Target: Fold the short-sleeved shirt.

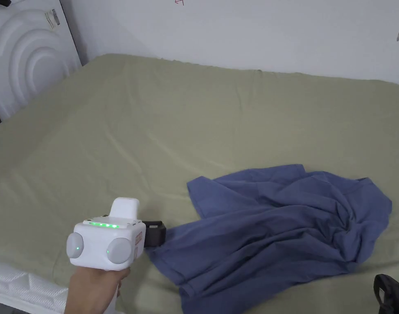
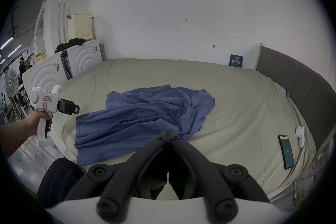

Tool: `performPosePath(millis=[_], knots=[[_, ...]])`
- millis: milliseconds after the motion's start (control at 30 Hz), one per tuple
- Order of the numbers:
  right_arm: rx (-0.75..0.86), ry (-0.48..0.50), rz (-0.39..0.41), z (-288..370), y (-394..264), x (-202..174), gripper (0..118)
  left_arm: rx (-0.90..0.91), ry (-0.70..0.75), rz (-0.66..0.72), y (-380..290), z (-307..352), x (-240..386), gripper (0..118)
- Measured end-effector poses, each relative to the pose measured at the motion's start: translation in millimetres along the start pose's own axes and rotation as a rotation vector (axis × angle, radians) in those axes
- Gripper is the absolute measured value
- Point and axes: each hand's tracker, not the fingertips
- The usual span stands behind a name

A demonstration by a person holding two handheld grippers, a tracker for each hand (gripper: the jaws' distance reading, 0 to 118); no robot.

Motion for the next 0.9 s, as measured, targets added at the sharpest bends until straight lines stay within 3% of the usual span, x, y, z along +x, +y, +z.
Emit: performPosePath(millis=[133,167,200,300,367,500,700,900], knots=[[-0.016,-0.016,-0.004,-7,-2,5,0,-0.107,0.031,-0.089,-20,-22,17,108],[-0.020,-0.018,-0.004,-7,-2,5,0,-0.124,-0.009,-0.095,-24,-18,18,97],[-0.023,-0.019,-0.005,-7,-3,5,0,-0.055,-0.093,-0.042,-26,-7,20,72],[-0.029,-0.011,-0.013,-8,-4,5,0,-0.070,-0.067,-0.128,-27,0,31,32],[-0.036,0.000,-0.020,-10,-5,5,0,-0.065,-0.116,-0.104,-26,-2,27,6],[-0.046,0.014,-0.038,-16,-2,11,0,-0.040,-0.190,0.047,-19,13,7,1],[-0.063,-0.010,-0.032,-58,17,44,0,0.073,-0.256,0.060,-9,55,2,1],[-0.121,-0.083,-0.022,-151,58,103,0,0.139,-0.288,0.077,0,81,10,1]])
